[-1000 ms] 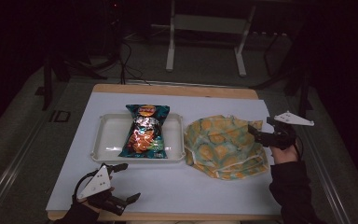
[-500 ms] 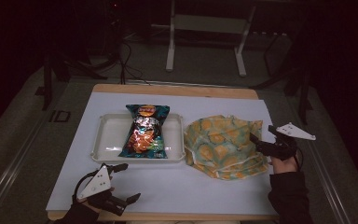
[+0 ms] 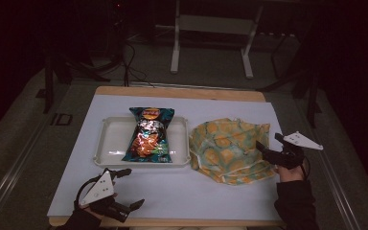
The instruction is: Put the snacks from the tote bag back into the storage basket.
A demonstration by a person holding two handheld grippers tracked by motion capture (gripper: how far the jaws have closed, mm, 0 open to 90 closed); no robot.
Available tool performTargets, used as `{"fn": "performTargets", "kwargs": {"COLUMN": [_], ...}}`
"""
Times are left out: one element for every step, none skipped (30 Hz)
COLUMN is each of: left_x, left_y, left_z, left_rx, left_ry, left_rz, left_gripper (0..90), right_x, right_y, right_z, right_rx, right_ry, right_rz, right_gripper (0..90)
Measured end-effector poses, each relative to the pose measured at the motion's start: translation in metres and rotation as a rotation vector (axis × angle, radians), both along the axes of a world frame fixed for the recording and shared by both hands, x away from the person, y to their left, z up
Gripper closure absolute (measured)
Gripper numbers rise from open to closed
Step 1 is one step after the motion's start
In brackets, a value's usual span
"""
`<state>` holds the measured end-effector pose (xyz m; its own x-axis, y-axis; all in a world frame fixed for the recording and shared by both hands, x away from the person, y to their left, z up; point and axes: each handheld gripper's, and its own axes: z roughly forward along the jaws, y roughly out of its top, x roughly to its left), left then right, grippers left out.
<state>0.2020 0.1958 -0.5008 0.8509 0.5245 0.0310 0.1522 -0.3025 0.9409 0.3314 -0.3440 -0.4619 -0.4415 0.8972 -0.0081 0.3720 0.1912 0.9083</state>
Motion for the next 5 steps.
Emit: {"fn": "performTargets", "kwargs": {"left_x": [0.0001, 0.0002, 0.0004, 0.0006, 0.0007], "left_y": [0.0001, 0.0003, 0.0004, 0.0004, 0.0004], "left_z": [-0.0001, -0.0002, -0.0003, -0.0004, -0.0006], "left_rx": [-0.001, -0.002, -0.002, -0.001, -0.002], "left_ry": [-0.001, 0.0, 0.001, 0.002, 0.003], "left_rz": [0.0, 0.0, 0.0, -0.001, -0.002], "left_gripper": [0.3, 0.3, 0.3, 0.2, 0.3], "right_x": [0.0003, 0.0004, 0.0004, 0.0005, 0.0007], "right_y": [0.0, 0.0002, 0.0001, -0.0003, -0.0007], "right_z": [-0.0006, -0.0012, -0.0016, -0.002, -0.0024], "right_rx": [0.006, 0.003, -0.003, 0.003, 0.007], "right_ry": [-0.001, -0.004, -0.006, -0.008, -0.008], "right_rz": [0.006, 0.003, -0.002, 0.0, 0.002], "right_gripper": [14.0, 14.0, 14.0, 14.0, 14.0]}}
